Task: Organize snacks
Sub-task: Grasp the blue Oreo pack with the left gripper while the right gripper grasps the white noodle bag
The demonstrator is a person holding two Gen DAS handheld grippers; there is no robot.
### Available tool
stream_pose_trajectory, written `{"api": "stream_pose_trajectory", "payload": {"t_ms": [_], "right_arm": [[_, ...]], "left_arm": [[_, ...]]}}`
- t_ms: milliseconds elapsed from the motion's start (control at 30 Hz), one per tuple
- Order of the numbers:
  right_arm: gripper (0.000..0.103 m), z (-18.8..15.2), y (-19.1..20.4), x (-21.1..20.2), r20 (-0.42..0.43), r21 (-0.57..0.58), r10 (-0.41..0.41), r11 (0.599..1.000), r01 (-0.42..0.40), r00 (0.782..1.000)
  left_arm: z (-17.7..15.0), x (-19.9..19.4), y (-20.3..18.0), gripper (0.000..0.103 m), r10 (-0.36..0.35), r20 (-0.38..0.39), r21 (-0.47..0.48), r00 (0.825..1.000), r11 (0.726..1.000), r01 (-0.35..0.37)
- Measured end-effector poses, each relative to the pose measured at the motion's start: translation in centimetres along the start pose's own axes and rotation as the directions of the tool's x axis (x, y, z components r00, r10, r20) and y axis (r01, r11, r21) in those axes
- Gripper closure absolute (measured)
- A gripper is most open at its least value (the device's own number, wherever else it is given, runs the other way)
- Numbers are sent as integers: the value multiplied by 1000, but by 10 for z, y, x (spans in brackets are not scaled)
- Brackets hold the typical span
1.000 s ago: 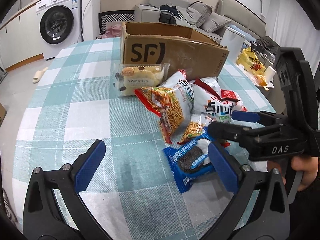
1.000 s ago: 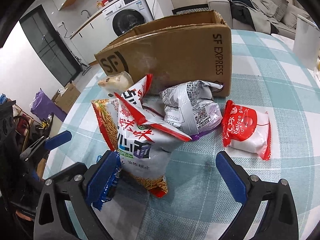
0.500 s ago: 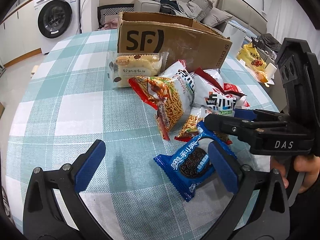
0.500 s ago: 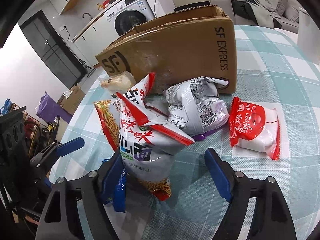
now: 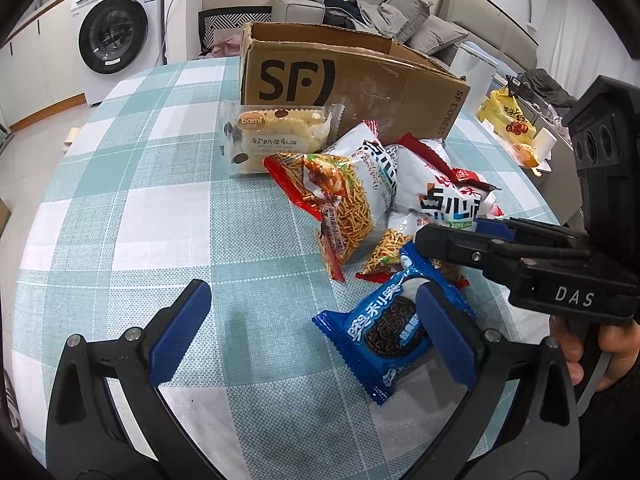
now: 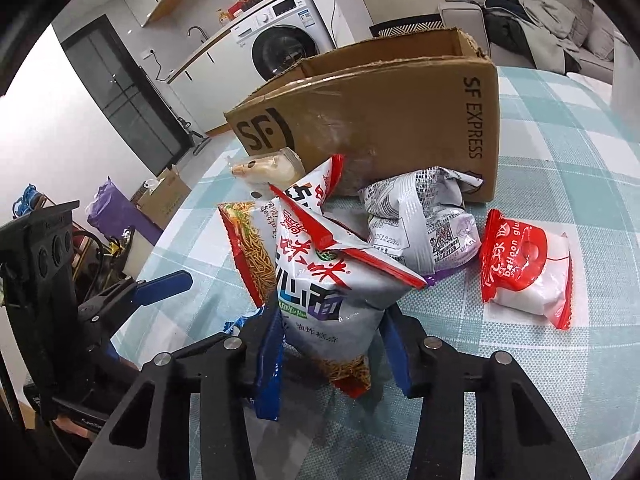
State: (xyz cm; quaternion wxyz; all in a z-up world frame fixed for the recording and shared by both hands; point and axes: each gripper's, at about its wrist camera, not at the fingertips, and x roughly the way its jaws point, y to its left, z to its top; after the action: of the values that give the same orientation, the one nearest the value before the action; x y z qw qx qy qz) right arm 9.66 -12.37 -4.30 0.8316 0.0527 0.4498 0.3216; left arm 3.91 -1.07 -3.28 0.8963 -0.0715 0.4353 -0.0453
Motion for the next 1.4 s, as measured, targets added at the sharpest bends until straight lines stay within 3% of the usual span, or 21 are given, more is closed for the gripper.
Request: {"api": "stream_pose_trajectory", "payload": {"t_ms": [600, 1033, 1300, 1400], "right_arm": [[60, 4, -13, -36, 56, -2, -1, 1000, 1, 998], [60, 3, -37, -56, 79, 39, -1, 999, -2, 997], [60, 3, -38, -53, 70, 40, 3, 999, -6, 998], [60, 3, -35, -51, 64, 35, 4, 999, -6, 998]], "left_arm": [[-2, -6, -22, 1, -78, -5, 38, 997, 996, 79], [-2, 20, -36, 2, -26, -55, 47, 998, 998, 29], [-10, 26, -40, 2, -60, -111, 64, 992, 996, 67], [-15, 29, -47, 2, -41, -122, 93, 992, 994, 52]]}}
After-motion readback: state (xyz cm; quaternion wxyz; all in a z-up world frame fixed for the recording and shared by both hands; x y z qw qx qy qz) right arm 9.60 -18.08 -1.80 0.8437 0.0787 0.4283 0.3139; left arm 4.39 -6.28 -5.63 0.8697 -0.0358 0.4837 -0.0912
